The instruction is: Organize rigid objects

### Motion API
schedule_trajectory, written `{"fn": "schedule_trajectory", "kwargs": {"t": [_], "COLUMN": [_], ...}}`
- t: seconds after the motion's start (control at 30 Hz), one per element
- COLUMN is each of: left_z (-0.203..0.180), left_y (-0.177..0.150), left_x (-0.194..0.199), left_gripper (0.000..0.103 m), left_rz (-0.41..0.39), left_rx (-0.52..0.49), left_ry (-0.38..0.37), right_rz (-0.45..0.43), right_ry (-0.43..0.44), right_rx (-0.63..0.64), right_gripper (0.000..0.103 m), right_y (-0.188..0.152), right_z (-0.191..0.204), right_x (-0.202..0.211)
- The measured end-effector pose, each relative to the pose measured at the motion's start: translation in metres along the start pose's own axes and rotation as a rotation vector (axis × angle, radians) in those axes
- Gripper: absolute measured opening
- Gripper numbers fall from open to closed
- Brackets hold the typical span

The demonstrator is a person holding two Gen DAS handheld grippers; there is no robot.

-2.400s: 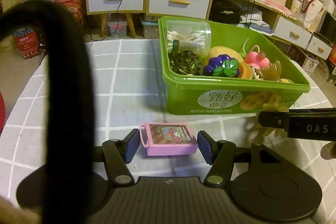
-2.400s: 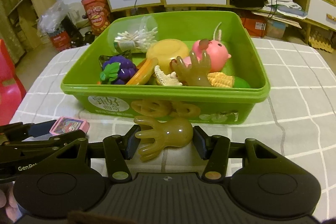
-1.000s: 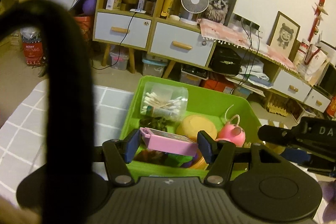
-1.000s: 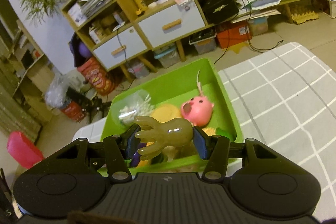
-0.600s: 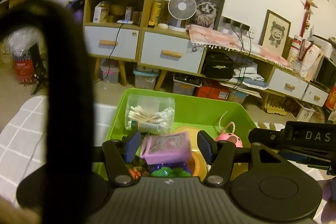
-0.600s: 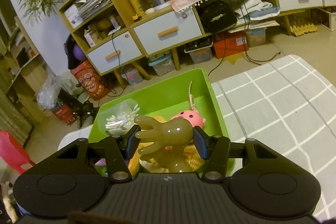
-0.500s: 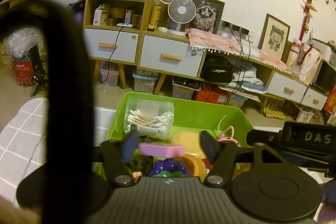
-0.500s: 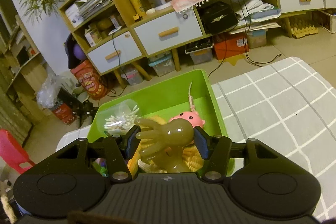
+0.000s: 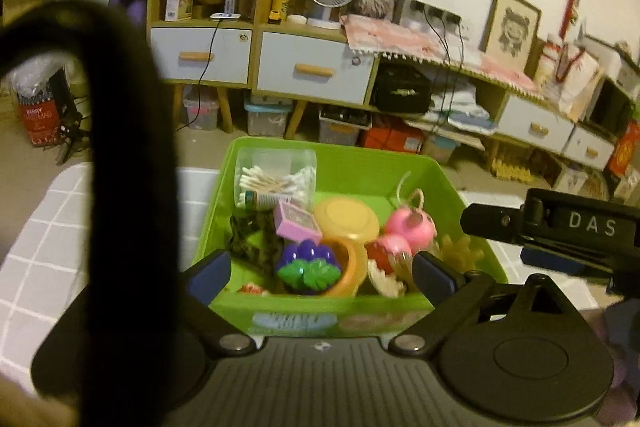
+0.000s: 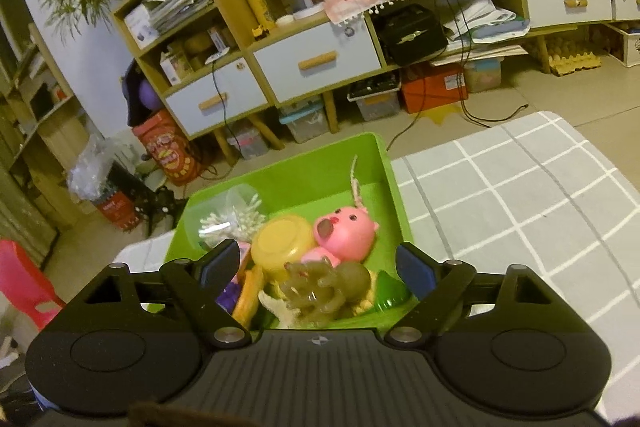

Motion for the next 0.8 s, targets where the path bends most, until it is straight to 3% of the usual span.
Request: {"fn": "schedule_trajectory", "kwargs": {"t": [0.13, 0.37, 0.53, 0.8], "left_z": [-0.003, 0.001, 0.002, -0.005], "left_y": [-0.003, -0.01, -0.022, -0.037], "left_x": [0.021, 0.054, 0.075, 0.104], "left_gripper": [0.075, 0.075, 0.078, 0.079], "left_rz": [0.029, 0.156, 0.223, 0.257], "left_rx": [-0.021, 0.052, 0.047, -0.021], "left_ry": [0.011, 0.001, 0.021, 0.008], "right_rz": [0.012, 0.052, 0.072, 0.108], "right_ry": [-0.048, -0.13, -0.111, -0.13], "right_rx": [0.053, 0.053, 0.069, 0.155], "right_gripper": [0.089, 0.092, 0.101, 0.101], "right_y": [-0.008, -0.023, -0.032, -0.057], "right_z": [0.002, 0.001, 0.009, 0.011], "right_x": [0.016, 0.044, 0.068, 0.092]}}
Point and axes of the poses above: each gripper's, at about its wrist camera, not at the fingertips, and x roughly against the way its jaws point, z to its left, y to its top, the point moved 4 cm from there along -x, roughly the way its jaws point, and after that the axes turned 14 degrees about -x, right-handed, at the moved point
